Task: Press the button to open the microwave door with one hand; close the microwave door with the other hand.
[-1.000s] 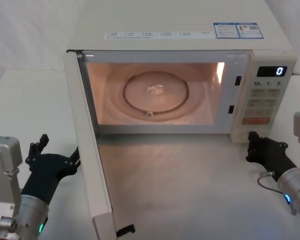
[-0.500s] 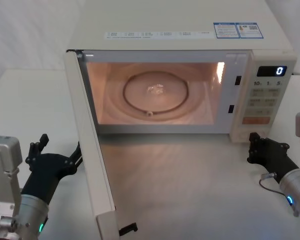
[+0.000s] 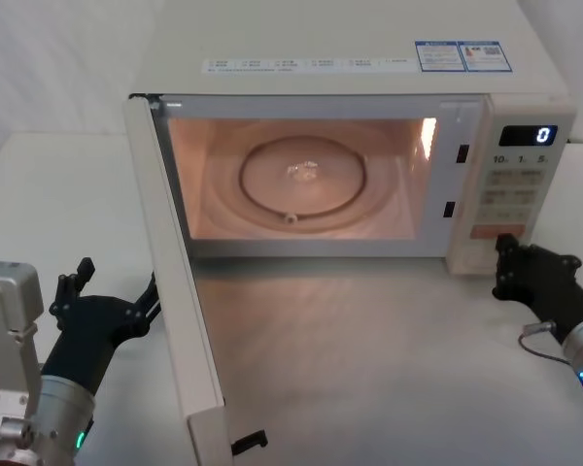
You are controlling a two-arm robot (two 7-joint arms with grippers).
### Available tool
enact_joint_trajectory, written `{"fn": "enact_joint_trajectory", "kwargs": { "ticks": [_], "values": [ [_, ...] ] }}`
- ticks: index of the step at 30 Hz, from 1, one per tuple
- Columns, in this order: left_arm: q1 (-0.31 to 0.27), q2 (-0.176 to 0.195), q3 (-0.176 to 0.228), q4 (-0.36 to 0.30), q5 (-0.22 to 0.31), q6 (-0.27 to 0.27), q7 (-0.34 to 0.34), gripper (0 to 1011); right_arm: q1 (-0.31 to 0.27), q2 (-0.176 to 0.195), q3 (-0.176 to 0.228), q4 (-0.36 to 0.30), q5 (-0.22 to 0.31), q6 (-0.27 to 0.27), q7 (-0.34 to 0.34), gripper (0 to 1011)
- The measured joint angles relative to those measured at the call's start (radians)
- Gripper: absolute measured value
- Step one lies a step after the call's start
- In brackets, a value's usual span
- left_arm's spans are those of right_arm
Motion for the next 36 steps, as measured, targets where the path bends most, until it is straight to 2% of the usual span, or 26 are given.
{"fn": "enact_joint_trajectory", "kwargs": {
  "ticks": [5,15,21,24,31,36],
  "values": [
    [0.000,0.000,0.000,0.000,0.000,0.000,0.000,1001,-0.026,0.012,0.017,-0.076,-0.004,0.003,-0.009,0],
    [0.000,0.000,0.000,0.000,0.000,0.000,0.000,1001,-0.051,0.030,0.044,-0.171,-0.019,-0.015,-0.013,0],
    [0.000,0.000,0.000,0.000,0.000,0.000,0.000,1001,-0.059,0.042,0.069,-0.197,-0.020,-0.016,-0.011,0],
    [0.000,0.000,0.000,0.000,0.000,0.000,0.000,1001,-0.070,0.051,0.101,-0.209,-0.014,-0.015,-0.010,0],
    [0.000,0.000,0.000,0.000,0.000,0.000,0.000,1001,-0.092,0.062,0.145,-0.222,0.003,-0.006,-0.010,0],
    [0.000,0.000,0.000,0.000,0.000,0.000,0.000,1001,-0.108,0.068,0.169,-0.224,0.025,0.029,-0.003,0]
  ]
}}
